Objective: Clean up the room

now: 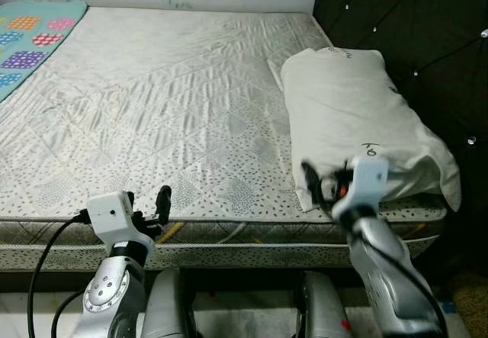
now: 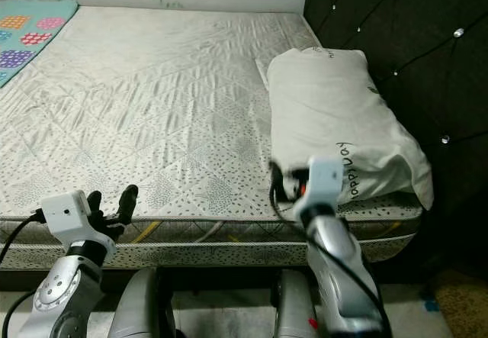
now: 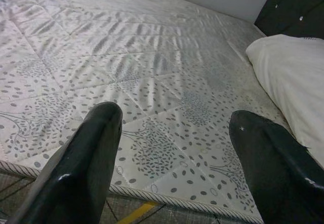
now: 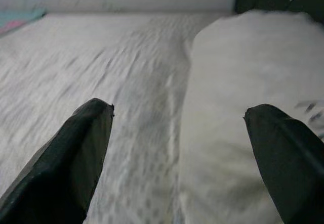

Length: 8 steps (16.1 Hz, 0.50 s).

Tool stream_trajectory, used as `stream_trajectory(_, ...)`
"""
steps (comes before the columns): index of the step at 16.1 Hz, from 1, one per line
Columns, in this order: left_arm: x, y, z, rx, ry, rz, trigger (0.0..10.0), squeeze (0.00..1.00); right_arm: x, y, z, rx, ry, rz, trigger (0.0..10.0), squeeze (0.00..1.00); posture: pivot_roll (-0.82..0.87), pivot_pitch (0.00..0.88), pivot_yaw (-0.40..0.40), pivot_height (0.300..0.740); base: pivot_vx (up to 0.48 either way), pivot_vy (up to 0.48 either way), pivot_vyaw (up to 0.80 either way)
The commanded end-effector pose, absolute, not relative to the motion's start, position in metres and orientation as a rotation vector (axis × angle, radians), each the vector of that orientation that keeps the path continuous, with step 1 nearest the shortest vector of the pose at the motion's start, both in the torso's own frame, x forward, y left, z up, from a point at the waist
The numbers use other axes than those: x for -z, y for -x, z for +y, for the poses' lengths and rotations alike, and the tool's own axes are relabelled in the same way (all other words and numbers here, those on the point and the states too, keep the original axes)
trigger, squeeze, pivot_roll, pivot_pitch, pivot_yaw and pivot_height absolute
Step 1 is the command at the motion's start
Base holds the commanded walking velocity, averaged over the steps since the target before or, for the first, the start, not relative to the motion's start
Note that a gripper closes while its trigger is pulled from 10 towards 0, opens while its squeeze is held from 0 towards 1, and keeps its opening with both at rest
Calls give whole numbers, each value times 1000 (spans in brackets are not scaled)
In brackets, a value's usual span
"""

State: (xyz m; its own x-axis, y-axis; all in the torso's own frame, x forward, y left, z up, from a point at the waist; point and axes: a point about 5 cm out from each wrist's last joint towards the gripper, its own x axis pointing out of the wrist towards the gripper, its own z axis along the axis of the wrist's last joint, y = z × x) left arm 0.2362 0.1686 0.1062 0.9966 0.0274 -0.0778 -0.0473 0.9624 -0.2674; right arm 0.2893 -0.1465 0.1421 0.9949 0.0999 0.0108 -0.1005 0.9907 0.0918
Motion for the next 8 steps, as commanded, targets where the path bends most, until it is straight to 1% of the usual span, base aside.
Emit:
stream_trajectory(1, -108, -236, 169, -46, 260, 63, 10000, 0, -148, -291, -149, -61, -94, -35, 10000, 0, -5, 23, -4, 557, 0, 0, 0)
stream_trajectory(3, -110, -237, 170, -47, 261, 56, 10000, 0, -155, -294, -145, -37, -122, -66, 10000, 0, -5, 27, 3, 557, 0, 0, 0)
stream_trajectory(4, -111, -240, 171, -46, 262, 48, 10000, 0, -158, -297, -145, -19, -152, -72, 10000, 0, -10, 28, 10, 557, 0, 0, 0)
stream_trajectory(6, -113, -244, 169, -38, 262, 39, 10000, 0, -163, -303, -148, -11, -159, -92, 10000, 0, -13, 25, 8, 557, 0, 0, 0)
stream_trajectory(8, -113, -245, 168, -35, 264, 36, 10000, 0, -169, -310, -152, -8, -142, -109, 10000, 0, -15, 21, 4, 557, 0, 0, -603)
